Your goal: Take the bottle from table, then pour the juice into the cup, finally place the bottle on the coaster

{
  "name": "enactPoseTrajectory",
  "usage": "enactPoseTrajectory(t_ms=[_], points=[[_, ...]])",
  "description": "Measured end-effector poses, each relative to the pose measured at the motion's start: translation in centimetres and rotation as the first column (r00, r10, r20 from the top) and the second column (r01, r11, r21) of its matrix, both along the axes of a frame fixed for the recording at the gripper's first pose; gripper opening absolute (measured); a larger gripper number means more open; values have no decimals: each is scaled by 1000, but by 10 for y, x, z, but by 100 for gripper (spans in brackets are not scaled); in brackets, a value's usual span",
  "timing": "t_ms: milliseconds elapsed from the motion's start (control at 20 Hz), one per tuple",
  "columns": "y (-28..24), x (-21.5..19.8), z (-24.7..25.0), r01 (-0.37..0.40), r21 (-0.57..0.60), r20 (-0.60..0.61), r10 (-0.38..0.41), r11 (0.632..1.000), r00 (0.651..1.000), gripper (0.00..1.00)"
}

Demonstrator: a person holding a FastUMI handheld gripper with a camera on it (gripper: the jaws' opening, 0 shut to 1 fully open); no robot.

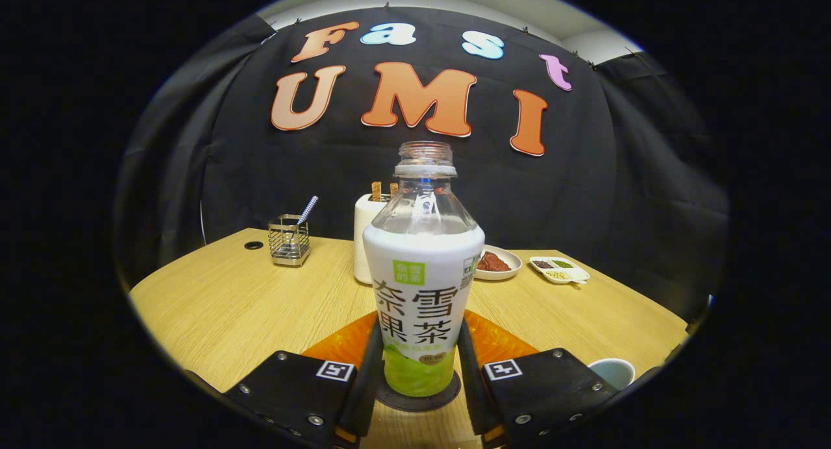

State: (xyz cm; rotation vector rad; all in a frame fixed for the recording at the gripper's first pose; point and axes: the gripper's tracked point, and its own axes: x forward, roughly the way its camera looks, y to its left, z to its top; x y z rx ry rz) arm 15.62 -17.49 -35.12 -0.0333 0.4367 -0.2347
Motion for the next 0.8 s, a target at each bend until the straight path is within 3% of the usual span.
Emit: enactPoseTrajectory(t_ms=[500, 800], points=[[1, -3, 0, 14, 48, 22, -15, 999, 1000, 69], [4, -12, 10, 10, 42, 19, -11, 999, 1000, 90]])
